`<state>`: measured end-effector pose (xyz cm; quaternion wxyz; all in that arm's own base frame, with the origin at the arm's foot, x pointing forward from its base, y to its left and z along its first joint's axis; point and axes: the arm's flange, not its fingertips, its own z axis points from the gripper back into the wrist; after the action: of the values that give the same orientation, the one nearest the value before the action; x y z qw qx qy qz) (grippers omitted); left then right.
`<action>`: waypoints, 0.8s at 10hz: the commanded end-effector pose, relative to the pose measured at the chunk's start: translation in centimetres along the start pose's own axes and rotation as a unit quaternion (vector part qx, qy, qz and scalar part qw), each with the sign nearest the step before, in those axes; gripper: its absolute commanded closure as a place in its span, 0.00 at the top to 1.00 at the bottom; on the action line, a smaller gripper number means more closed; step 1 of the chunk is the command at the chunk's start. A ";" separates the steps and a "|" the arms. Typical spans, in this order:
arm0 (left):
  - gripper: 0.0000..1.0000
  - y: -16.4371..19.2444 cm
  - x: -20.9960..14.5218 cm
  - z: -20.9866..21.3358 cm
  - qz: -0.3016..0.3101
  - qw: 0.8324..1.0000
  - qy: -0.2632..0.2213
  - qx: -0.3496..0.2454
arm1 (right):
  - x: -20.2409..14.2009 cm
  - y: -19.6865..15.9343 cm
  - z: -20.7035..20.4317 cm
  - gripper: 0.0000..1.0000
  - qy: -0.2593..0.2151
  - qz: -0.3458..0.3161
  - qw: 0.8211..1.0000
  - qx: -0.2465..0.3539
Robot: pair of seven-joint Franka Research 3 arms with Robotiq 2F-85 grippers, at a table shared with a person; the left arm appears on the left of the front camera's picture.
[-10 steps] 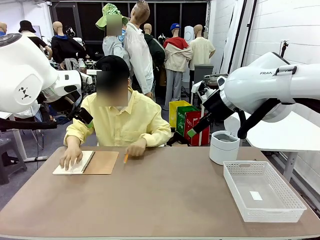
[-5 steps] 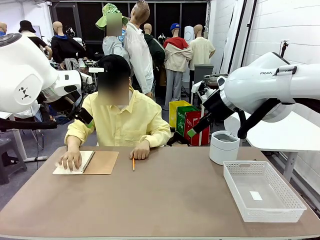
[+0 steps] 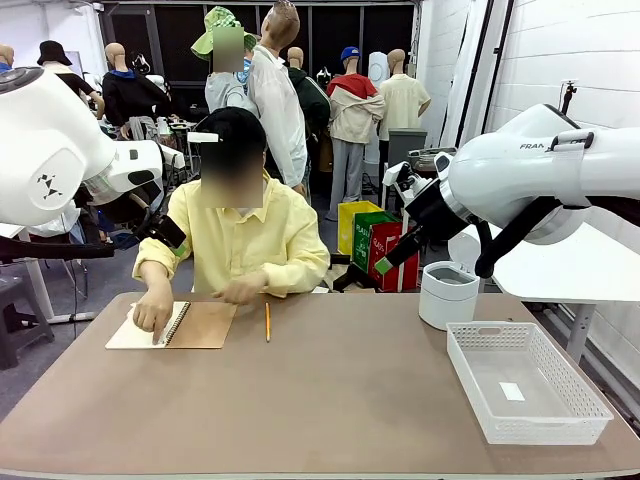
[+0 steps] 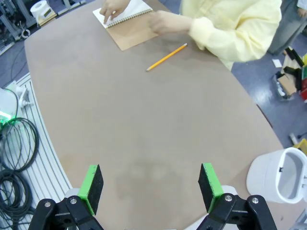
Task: Sort the paper based on its condition.
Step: If a person hands you a paper, place it in the Organizing basket , and if it's crumpled, put it in the Trash can.
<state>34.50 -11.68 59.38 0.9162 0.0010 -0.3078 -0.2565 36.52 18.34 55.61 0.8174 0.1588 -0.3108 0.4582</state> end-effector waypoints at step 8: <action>1.00 0.0 0.0 0.1 0.001 1.000 0.003 -0.002 | 0.0 0.0 0.0 1.00 -0.001 0.000 1.000 0.001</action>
<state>34.49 -11.68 59.38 0.9162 0.0010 -0.3078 -0.2565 36.52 18.34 55.61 0.8174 0.1588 -0.3108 0.4582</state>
